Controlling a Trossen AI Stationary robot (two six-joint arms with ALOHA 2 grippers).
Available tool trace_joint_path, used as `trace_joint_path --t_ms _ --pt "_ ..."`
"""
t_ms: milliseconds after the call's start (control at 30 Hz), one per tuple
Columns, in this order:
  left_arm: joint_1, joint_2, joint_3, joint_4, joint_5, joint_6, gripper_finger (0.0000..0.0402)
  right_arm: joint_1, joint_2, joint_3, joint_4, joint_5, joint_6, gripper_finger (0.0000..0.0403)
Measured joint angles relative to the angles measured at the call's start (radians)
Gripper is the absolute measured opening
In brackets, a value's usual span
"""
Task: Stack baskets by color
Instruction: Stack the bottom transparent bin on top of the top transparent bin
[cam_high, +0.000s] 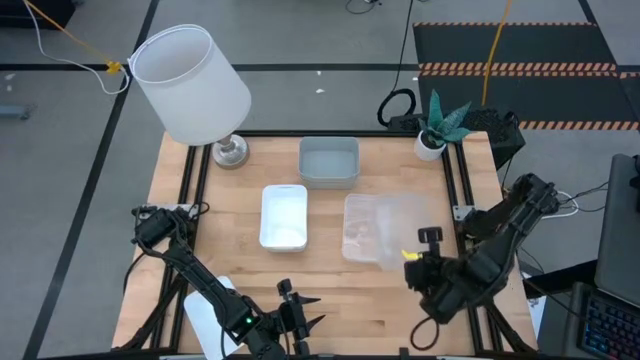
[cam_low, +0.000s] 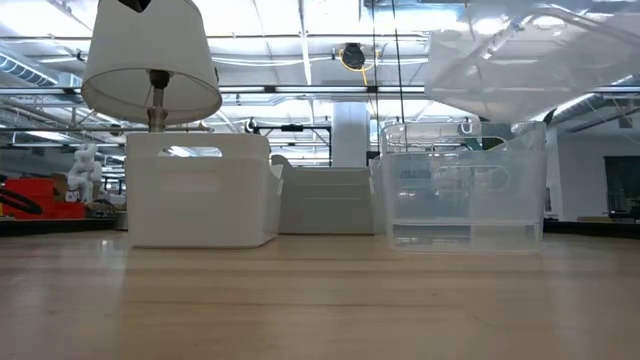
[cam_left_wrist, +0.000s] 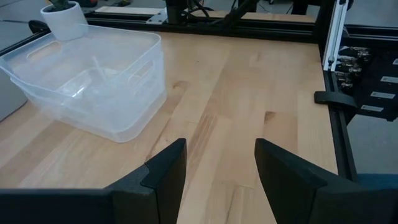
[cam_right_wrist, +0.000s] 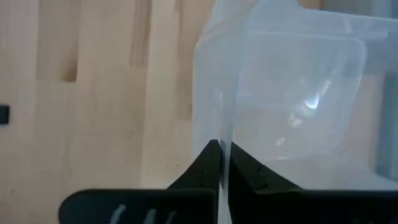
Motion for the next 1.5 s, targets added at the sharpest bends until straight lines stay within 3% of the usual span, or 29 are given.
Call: trace_joint_path --t_ms 300,533,967,1500 --pt "0.000 0.000 0.000 0.000 0.000 0.000 0.0191 -0.123 -0.002 0.157 -0.001 0.047 -0.159 0.0000" --pt "0.000 0.000 0.000 0.000 0.000 0.001 0.0191 -0.214 0.002 0.243 -0.001 0.051 -0.191 0.0000" --pt "0.000 0.000 0.000 -0.002 0.000 0.001 0.0191 -0.300 0.085 0.247 -0.001 0.051 -0.074 0.0001" --pt "-0.004 0.000 0.000 -0.003 0.001 -0.002 0.0191 -0.301 0.244 0.246 0.006 0.050 -0.089 0.0003"
